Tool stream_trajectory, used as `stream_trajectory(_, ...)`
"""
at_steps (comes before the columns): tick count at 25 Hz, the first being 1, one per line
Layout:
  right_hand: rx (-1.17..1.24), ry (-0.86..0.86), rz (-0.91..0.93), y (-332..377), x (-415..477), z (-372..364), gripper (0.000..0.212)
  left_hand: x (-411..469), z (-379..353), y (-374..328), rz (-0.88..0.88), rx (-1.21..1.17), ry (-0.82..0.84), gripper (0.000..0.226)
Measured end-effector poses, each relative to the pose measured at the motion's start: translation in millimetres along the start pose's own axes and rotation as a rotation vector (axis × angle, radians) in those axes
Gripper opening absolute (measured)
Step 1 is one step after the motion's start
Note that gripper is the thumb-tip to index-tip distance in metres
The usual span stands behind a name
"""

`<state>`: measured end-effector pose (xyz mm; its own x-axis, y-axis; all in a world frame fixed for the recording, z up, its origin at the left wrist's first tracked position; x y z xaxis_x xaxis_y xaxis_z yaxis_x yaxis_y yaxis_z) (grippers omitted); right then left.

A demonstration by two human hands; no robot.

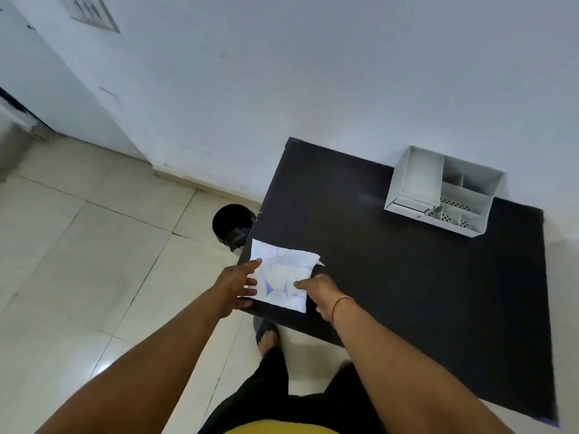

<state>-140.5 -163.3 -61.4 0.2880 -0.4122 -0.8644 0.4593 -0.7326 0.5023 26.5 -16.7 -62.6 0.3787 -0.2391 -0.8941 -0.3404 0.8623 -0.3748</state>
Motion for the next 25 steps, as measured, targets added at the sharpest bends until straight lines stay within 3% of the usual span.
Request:
stream_trajectory(3, 0.058, -0.043, -0.041, -6.9, 16.7, -11.7, 0.011, 9.3, 8.4, -8.3, -0.016, 0.04, 0.005, 0.063)
stream_trajectory(6, -0.045, -0.085, 0.08, 7.5, 16.9, -17.2, 0.011, 3.7, 5.7, -16.4, 0.01, 0.072, 0.096, 0.08)
stream_trajectory(8, -0.356, -0.053, 0.435, 45.5, -4.3, -19.7, 0.002, -1.3, -1.0, -27.5, 0.024, -0.06, 0.191, 0.094)
stream_trajectory(10, -0.724, -0.022, 0.885, 77.8, -44.5, -24.1, 0.011, -12.0, -12.3, -47.7, 0.004, -0.275, 0.319, 0.092)
stream_trajectory(12, -0.946, 0.024, 1.167, 91.5, -89.5, -22.5, 0.017, -29.6, -26.2, -73.0, -0.085, -0.43, 0.461, 0.071)
stream_trajectory(13, -1.006, 0.026, 1.22, 94.5, -105.0, -17.2, 0.018, -36.9, -31.5, -82.8, -0.116, -0.443, 0.485, 0.055)
stream_trajectory(14, -1.017, 0.008, 1.197, 96.3, -112.8, -8.2, 0.02, -40.2, -37.8, -90.7, -0.145, -0.433, 0.493, 0.044)
stream_trajectory(18, -0.787, -0.101, 0.813, 105.9, -108.5, 31.9, 0.045, -46.6, -49.4, -117.7, -0.278, -0.364, 0.4, 0.044)
stream_trajectory(25, -0.723, -0.155, 0.672, 125.0, -100.8, 45.6, 0.027, -53.7, -51.2, -141.4, -0.317, -0.403, 0.446, 0.042)
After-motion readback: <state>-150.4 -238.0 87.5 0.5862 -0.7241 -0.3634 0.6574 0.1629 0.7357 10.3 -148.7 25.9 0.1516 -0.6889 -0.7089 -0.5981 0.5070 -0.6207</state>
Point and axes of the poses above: each hand's wrist, its own x-axis towards the middle knuckle, its own z-axis out of the back of the hand, y = z × x, the point moved 7 cm from there along x, towards the middle knuckle, and after that the axes turned 15 degrees about x, right-handed, at the moved point
